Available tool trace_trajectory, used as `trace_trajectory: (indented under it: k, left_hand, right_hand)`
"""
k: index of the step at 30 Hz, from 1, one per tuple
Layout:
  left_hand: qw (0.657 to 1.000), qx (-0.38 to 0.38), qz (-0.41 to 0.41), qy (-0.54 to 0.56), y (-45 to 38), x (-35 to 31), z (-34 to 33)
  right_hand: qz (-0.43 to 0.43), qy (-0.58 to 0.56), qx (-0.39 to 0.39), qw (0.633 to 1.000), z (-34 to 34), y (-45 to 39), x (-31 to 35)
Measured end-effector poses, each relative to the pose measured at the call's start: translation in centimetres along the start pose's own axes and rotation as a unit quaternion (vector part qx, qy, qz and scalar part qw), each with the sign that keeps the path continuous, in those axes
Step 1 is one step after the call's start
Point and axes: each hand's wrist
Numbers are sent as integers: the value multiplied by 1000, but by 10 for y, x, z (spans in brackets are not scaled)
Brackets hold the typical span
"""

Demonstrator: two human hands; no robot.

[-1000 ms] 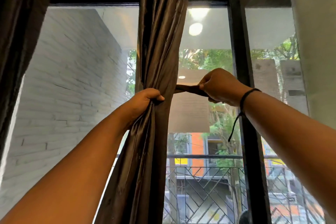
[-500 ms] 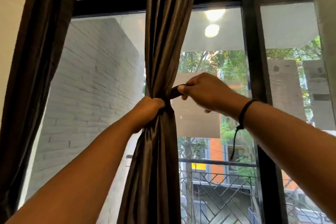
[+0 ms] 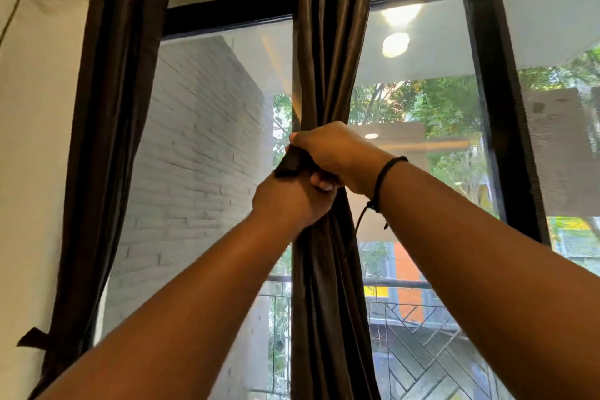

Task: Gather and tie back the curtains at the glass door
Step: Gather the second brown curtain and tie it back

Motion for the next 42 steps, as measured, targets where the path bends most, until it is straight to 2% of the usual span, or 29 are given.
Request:
trace_trajectory:
  k: [1,4,7,10,13,14,16,18,21,22,23,25,26,27,30,32,35,38,40,42]
  left_hand:
    - [1000,-3,-7,10,1,4,7]
    - [990,81,-12,114,12,12,39]
    - [974,121,30,190,17,39,55]
    - [934,171,80,303,20,53,61]
    - [899,181,98,388,20,48,59]
    - [898,183,93,389,19,43,57]
    - [920,191,72,336,19,35,52]
    - [935,211,50,281,22,30,48]
    - [931,276,40,235,28,34,55]
    - [934,267,39,234,28,37,61]
    - [941,225,42,248,27,40,67]
    - [942,99,56,316,20,46,76]
    - [936,60,56,342,16,48,78]
    - [936,57,49,344,13,46,77]
    - [963,105,10,247,5,33,62]
    - [978,90,-6,188,-2,28,54]
    - [977,110,-16,183,-12,27,50]
    - [979,92,-35,178,-17,26,46]
    - [980,62,-55,179,-16,23,42]
    - [974,64,-73,204,-15,23,36]
  right_hand:
    - [-1,2,-6,1000,-2,-1,0]
    - [-11,-18,0,1000,-3,-1,-5]
    - [-45,-14,27,999,3,0,-13]
    - [-92,-53,77,991,8,-3,-21]
    - [-138,-81,147,976,0,-8,-25]
    - [-139,-106,170,970,-3,-9,-26]
    - [-125,-161,187,961,-8,-13,-29]
    - [-121,-212,165,956,-12,-17,-33]
    - [-109,-258,118,953,-23,-21,-41]
    - [-100,-243,95,960,-28,-21,-43]
    - [-86,-198,59,975,-34,-20,-45]
    - [-36,-16,-26,999,-41,-18,-48]
    - [-1,96,-50,994,-44,-18,-49]
    - [37,197,-61,978,-47,-19,-51]
    - [89,373,-46,922,-53,-19,-52]
    - [100,404,-52,908,-50,-14,-57]
    - [123,359,-56,923,-41,-1,-62]
    - [135,336,-6,932,-33,10,-59]
    - [117,369,25,922,-23,17,-54]
    - [97,420,46,901,-9,25,-47]
Point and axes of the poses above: each hand's wrist, its own y-axis away from the middle knuckle, its own z-axis out of the back of the hand, x = y × z, and after that the axes turned 10 degrees about x, right-handed
